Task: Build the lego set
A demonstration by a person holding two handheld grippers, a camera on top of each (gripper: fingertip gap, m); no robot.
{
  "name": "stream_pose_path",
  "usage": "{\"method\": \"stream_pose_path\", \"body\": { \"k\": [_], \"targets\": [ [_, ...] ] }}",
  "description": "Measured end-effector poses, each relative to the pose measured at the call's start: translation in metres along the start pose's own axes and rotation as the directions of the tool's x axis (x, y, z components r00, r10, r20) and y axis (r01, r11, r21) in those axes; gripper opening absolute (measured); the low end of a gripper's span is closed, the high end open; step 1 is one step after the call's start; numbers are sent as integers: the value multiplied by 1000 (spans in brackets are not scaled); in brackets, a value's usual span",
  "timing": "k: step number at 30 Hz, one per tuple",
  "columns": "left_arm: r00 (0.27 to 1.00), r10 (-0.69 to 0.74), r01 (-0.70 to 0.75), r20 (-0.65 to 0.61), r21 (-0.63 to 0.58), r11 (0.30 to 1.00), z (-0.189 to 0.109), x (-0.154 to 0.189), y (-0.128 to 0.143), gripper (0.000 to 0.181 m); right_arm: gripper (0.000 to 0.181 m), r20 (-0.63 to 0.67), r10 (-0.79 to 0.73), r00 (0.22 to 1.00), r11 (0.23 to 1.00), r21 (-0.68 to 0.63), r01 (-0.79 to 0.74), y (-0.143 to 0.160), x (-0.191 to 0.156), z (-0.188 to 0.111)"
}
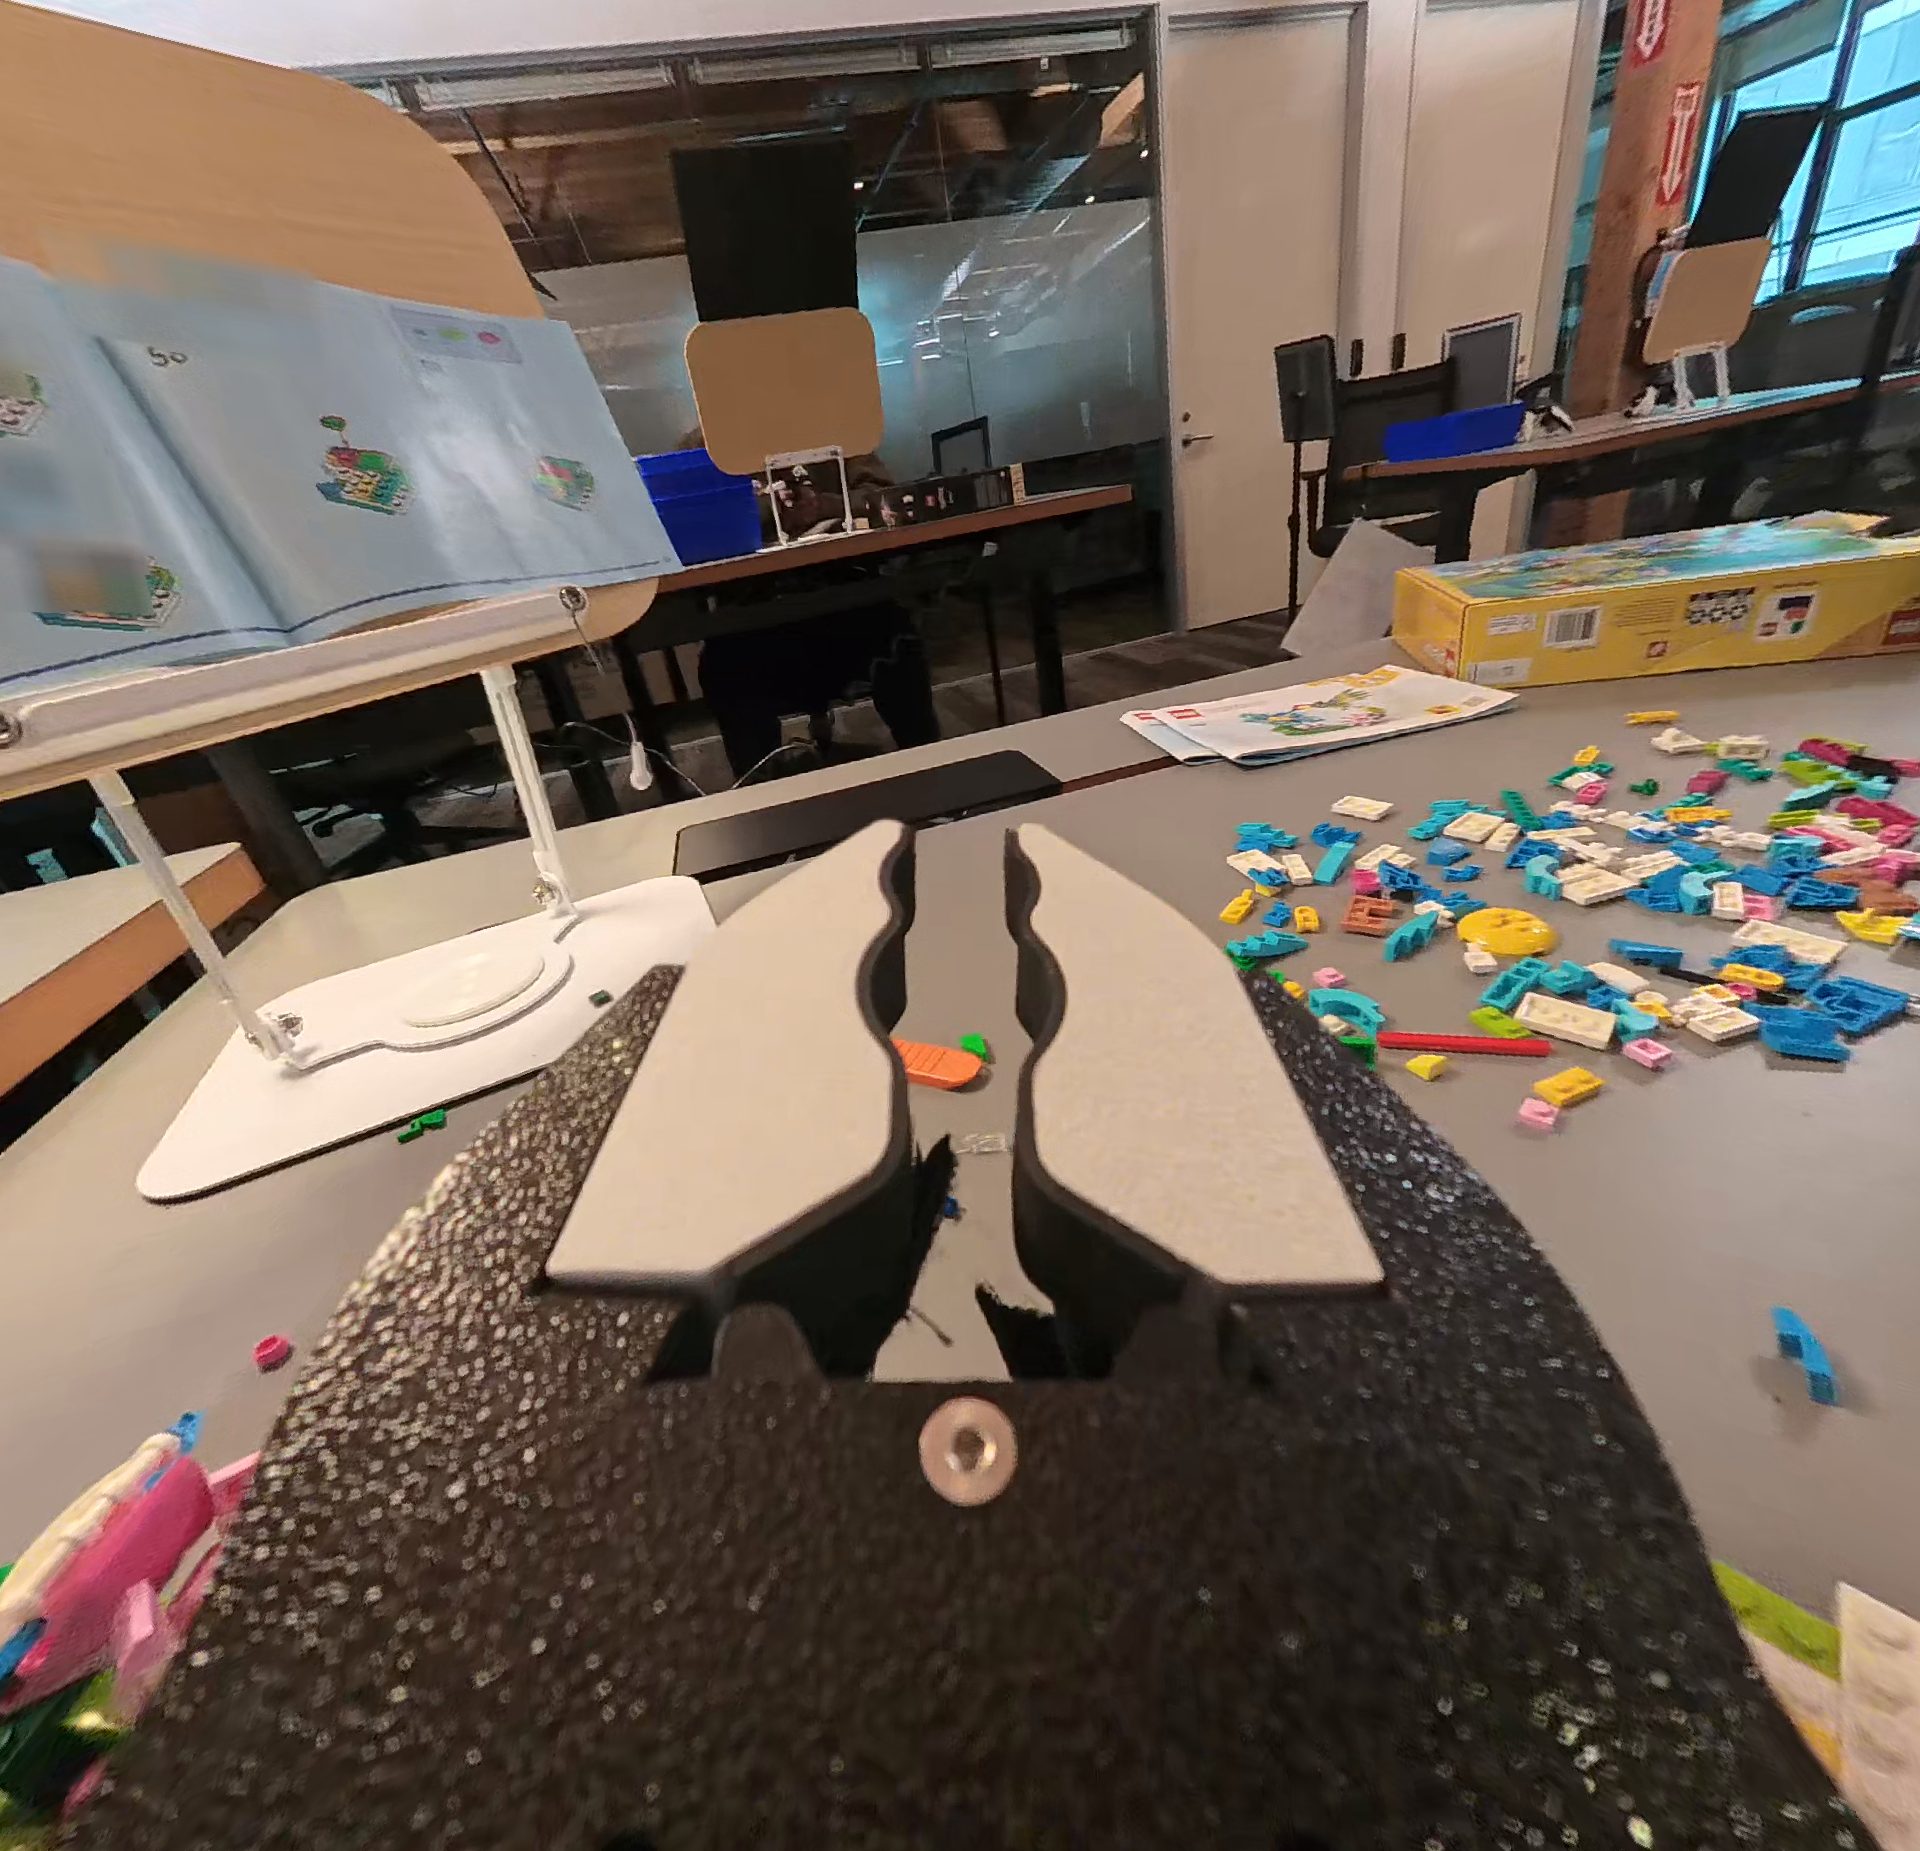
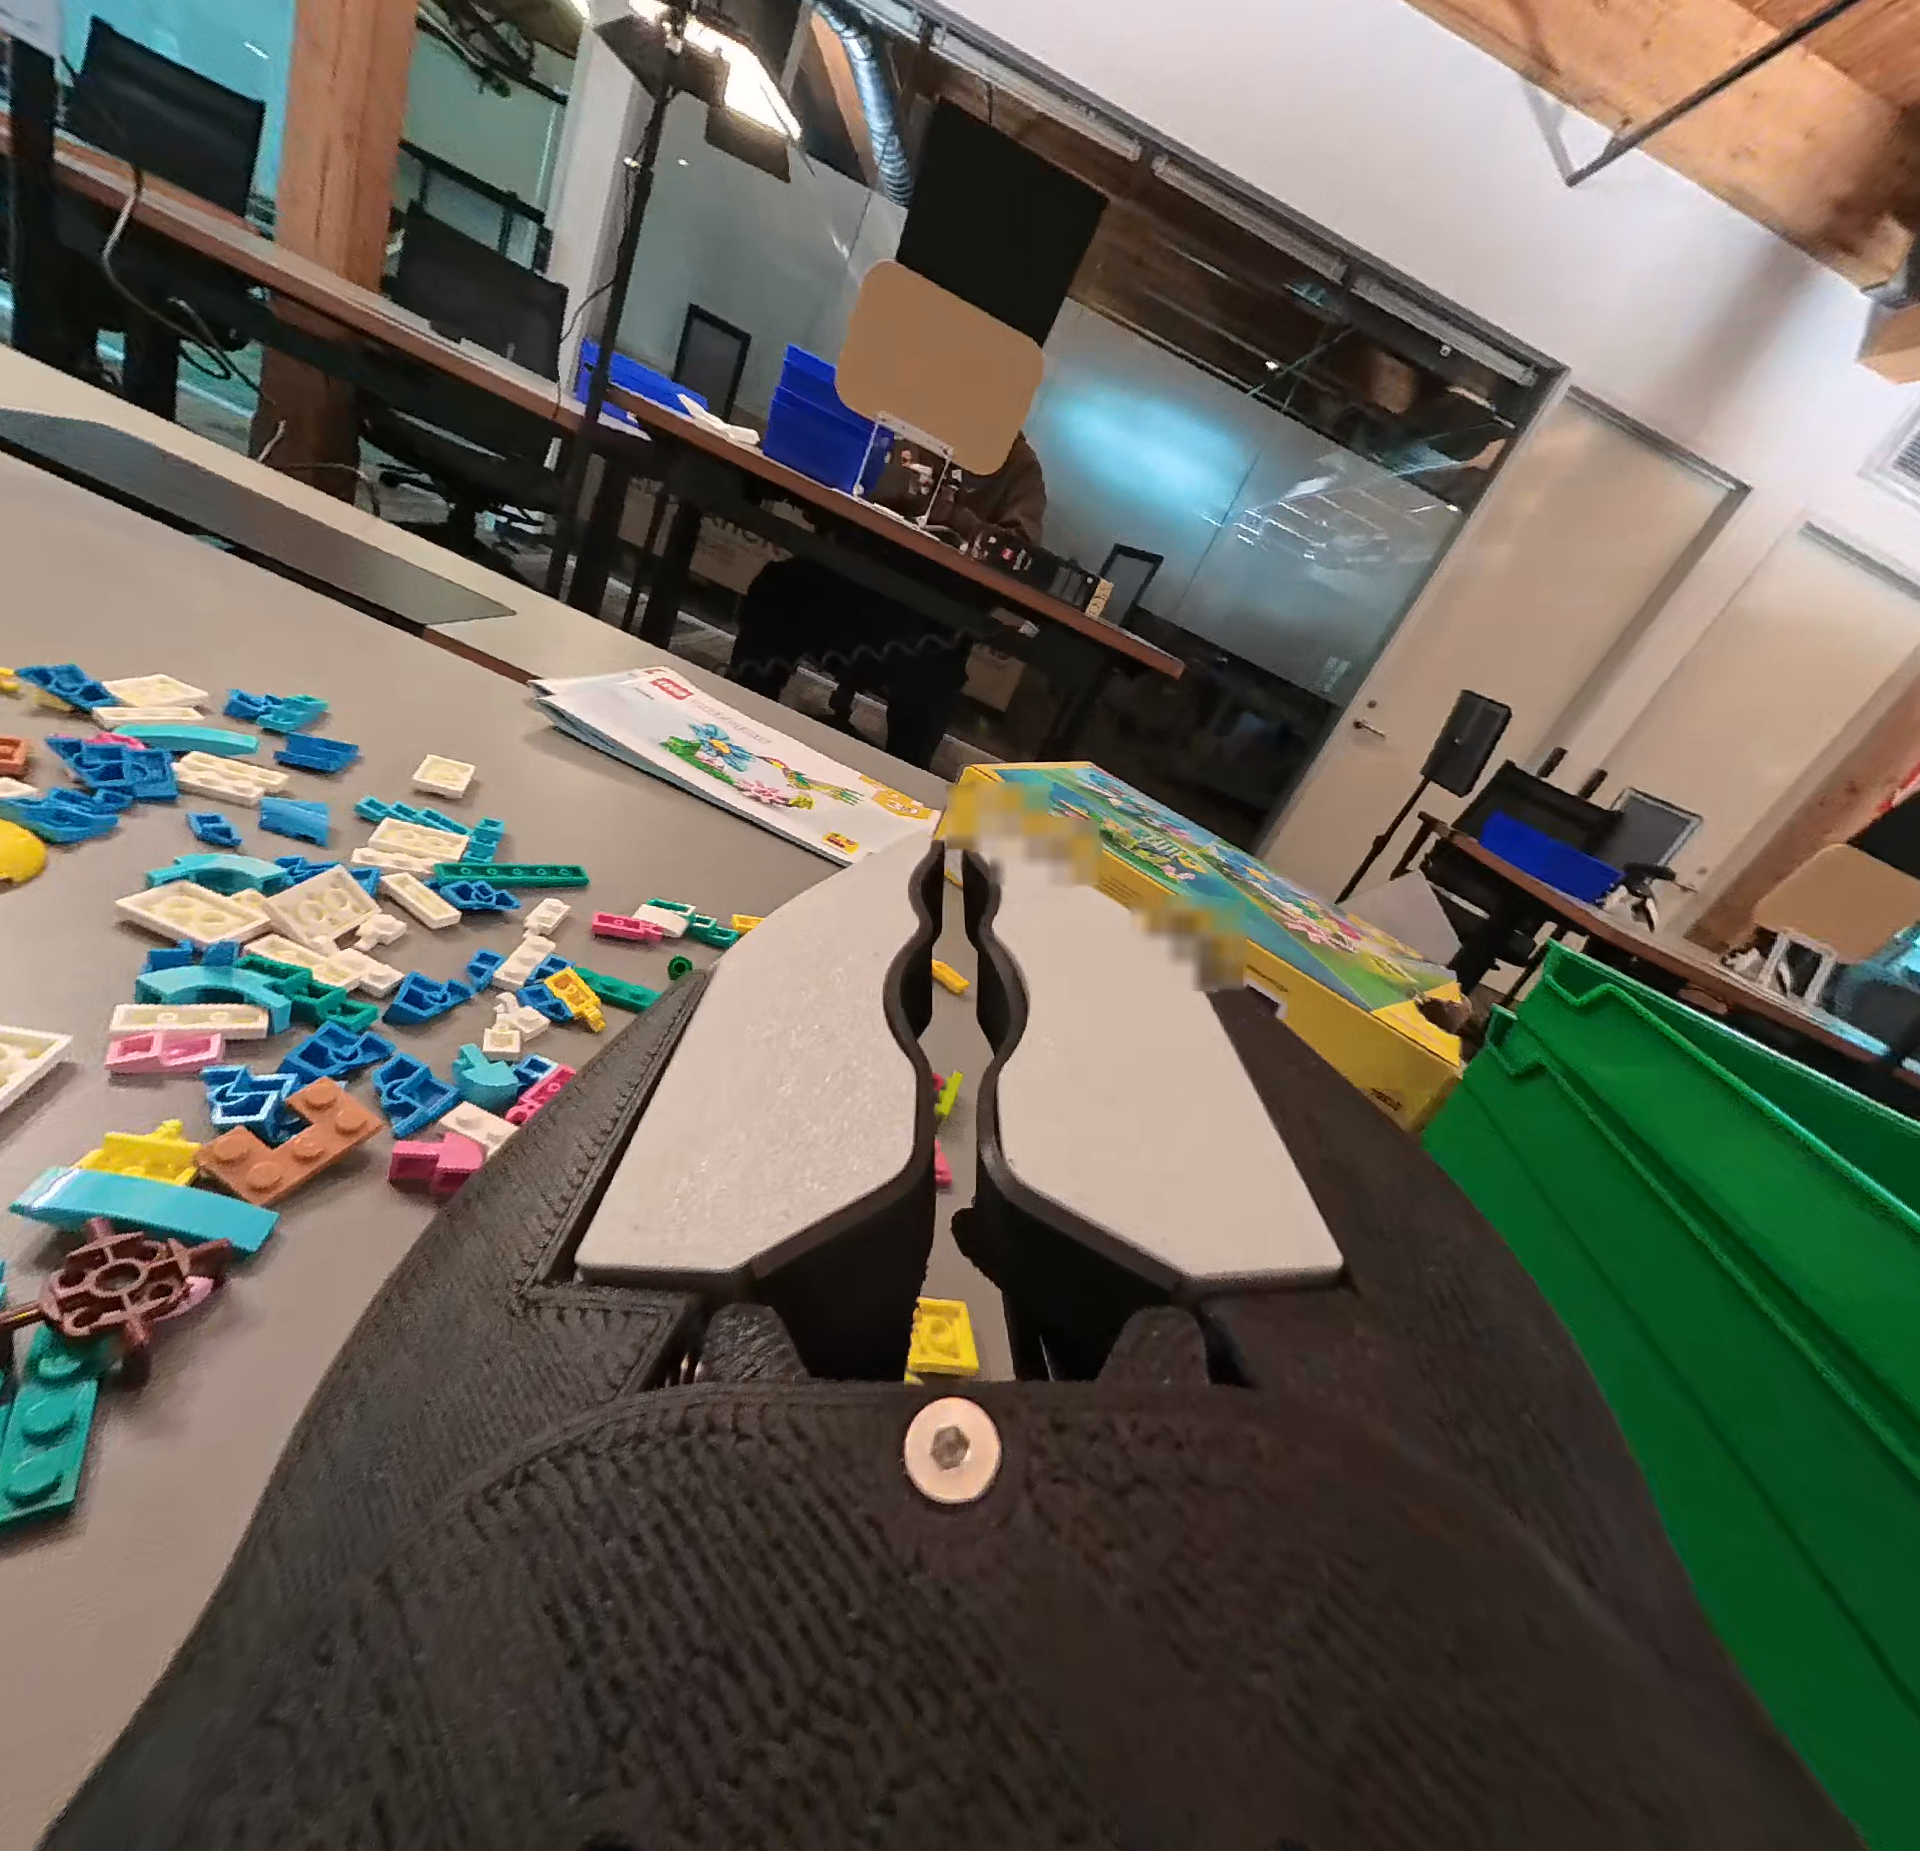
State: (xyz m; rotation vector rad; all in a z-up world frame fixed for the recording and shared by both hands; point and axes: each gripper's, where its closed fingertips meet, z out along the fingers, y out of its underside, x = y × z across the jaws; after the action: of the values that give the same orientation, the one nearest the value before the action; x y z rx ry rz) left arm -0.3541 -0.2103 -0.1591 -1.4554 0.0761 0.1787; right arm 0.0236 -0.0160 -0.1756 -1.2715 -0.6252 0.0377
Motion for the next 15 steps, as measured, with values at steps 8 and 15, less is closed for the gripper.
{"method": "stream_pose_path", "body": {
  "k": [8,15],
  "targets": [
    [999,-44,43,15,19,999,-1,-5,-1,14,2,27,-3,1000,1000,5,3,0,-4,1],
    [997,-77,77,-6,-7,997,1,-5,4,14,2,52,8,999,1000,-2,-8,2,-8,2]
  ]
}}
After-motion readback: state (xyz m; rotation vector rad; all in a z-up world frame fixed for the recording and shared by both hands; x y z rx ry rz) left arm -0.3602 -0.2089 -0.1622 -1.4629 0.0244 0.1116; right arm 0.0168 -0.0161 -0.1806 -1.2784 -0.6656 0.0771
